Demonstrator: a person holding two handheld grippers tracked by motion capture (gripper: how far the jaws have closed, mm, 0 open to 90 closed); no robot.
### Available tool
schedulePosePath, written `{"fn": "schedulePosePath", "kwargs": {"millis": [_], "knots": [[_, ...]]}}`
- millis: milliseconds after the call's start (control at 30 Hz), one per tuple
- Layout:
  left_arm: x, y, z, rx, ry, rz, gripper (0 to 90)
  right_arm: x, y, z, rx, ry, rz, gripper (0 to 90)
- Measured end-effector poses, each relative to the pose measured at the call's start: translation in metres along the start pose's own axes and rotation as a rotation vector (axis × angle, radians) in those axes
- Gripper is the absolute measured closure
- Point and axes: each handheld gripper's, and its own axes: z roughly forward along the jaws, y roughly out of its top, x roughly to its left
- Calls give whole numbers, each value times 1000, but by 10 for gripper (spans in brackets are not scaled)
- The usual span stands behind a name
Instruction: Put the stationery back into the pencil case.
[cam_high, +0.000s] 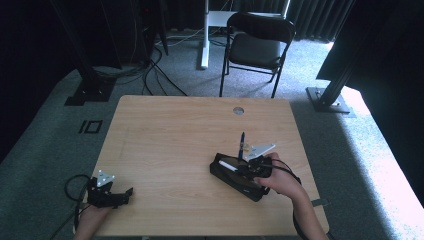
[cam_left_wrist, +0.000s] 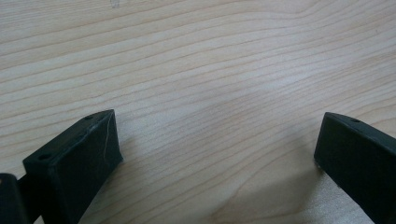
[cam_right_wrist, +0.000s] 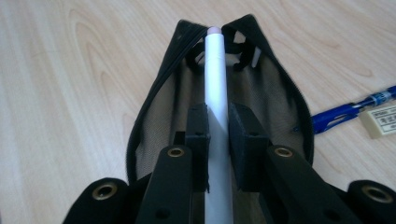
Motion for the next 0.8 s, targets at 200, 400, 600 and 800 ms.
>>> {"fn": "schedulePosePath", "kwargs": {"millis": [200, 400, 600, 800], "knots": [[0, 0, 0, 0, 0, 0, 5, 0, 3, 7, 25, -5, -1, 787], [0, 0, 0, 0, 0, 0, 5, 0, 6, 13, 51, -7, -12, 787], [0, 0, 0, 0, 0, 1, 6, 0, 9, 23, 90, -5, -8, 787], [0, 0, 0, 0, 0, 1, 6, 2, 12, 32, 127, -1, -15, 787]]}}
